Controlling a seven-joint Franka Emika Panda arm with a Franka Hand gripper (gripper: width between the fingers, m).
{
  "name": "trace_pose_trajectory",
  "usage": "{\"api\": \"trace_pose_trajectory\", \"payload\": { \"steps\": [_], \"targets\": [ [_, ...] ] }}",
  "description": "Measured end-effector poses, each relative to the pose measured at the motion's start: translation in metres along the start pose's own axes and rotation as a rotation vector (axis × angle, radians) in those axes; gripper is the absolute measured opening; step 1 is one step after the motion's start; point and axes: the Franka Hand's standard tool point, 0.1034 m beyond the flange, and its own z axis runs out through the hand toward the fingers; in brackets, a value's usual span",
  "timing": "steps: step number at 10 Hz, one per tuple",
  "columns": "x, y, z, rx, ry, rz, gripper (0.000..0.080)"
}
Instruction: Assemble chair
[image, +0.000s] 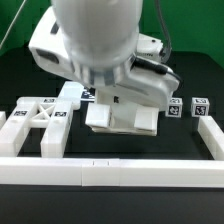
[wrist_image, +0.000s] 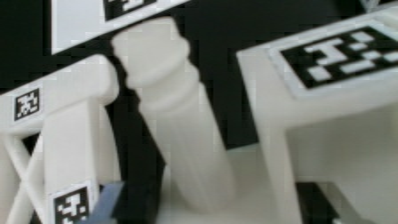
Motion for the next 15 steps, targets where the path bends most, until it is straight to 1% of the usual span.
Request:
{"api": "trace_pose_trajectory", "payload": {
  "steps": [1, 2, 3, 4, 5, 6, 7, 8, 9, 11, 12, 13, 14, 15],
  "targets": [
    [-0.01, 0.0, 0.005, -0.015, -0.088, 0.008, 0.0321],
    [-0.013, -0.001, 0.011, -0.014, -0.196, 0.04, 0.0321],
    [-0.001, -0.003, 0.013, -0.013, -0.189, 0.06, 0.0321],
    [0.002, -0.007, 0.012, -0.012, -0.167, 0.064, 0.0321],
    [0.002, -0.008, 0.013, -0.013, -0.165, 0.066, 0.0427],
    [0.004, -0.008, 0.014, -0.013, -0.166, 0.068, 0.0561],
    [0.006, -0.008, 0.014, -0.012, -0.156, 0.069, 0.0621],
    [0.008, -0.008, 0.015, -0.012, -0.152, 0.07, 0.0621],
    [0.009, -0.006, 0.015, -0.012, -0.153, 0.071, 0.0644],
    [0.013, 0.003, 0.011, -0.002, -0.155, 0.068, 0.0648],
    [0.015, 0.005, 0.009, -0.002, -0.162, 0.066, 0.0649],
    [0.012, 0.005, 0.005, -0.007, -0.149, 0.043, 0.0649],
    [0.007, 0.008, 0.003, -0.024, -0.161, 0.037, 0.0649],
    [0.011, 0.008, -0.001, -0.031, -0.132, 0.038, 0.0649]
  ]
}}
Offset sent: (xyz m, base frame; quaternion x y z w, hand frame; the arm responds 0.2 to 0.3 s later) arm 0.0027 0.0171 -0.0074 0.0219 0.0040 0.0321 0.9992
